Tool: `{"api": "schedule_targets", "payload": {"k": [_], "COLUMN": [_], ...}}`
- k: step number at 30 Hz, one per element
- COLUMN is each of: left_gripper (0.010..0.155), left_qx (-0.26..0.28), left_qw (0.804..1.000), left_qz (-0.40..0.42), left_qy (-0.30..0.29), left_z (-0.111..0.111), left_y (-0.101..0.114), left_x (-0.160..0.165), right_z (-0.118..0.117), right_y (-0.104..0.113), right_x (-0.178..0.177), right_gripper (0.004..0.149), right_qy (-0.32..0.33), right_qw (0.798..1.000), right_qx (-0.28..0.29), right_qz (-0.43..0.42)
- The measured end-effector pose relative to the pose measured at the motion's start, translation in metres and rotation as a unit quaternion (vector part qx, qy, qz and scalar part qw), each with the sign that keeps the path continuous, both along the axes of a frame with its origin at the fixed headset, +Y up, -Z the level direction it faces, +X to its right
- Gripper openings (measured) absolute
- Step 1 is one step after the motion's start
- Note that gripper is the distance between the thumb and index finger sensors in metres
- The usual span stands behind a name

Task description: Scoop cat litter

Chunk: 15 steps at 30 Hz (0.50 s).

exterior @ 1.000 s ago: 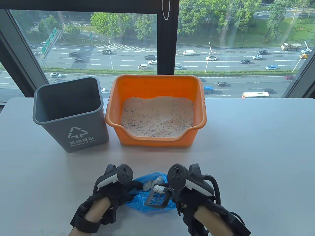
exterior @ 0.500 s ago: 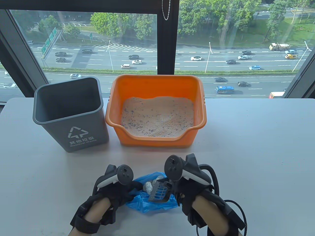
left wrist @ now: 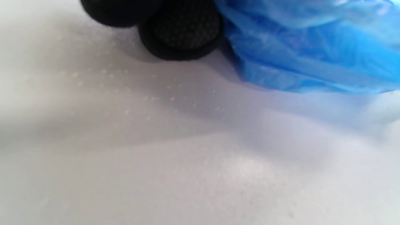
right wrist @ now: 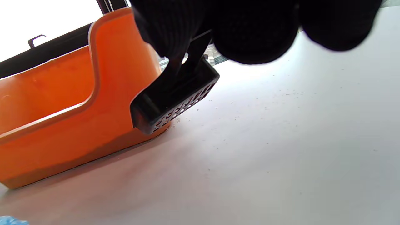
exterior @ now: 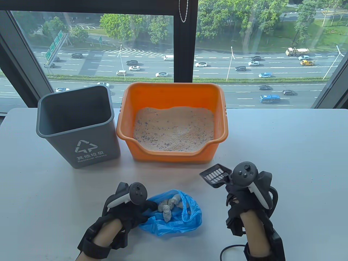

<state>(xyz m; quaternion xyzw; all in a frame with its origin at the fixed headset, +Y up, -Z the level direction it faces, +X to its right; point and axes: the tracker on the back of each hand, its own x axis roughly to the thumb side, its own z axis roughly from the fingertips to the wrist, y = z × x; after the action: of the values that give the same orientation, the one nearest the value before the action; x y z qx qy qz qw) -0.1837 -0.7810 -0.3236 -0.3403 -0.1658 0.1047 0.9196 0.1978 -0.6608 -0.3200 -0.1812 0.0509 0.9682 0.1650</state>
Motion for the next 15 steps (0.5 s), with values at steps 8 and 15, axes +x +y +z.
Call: {"api": "schedule_targets", "payload": {"k": [8,15], "left_gripper": [0.061,0.061], "left_qx": [-0.001,-0.001], "left_qw": [1.0,1.0], "left_qz": [0.001,0.001], "left_qy": [-0.001,-0.001], "left_z": [0.0,0.0], "left_y": [0.0,0.0], "left_x": [0.0,0.0], "right_z": [-0.013,-0.008], "right_y": [-0.063,-0.086], "right_x": [0.039,0.055], "right_gripper": [0.062,0.062], "right_qy": [-0.125,-0.185], "right_qw": [0.992,0.983], "right_qx": [0.018,-0.005], "right_qz": [-0.025,0.02]}}
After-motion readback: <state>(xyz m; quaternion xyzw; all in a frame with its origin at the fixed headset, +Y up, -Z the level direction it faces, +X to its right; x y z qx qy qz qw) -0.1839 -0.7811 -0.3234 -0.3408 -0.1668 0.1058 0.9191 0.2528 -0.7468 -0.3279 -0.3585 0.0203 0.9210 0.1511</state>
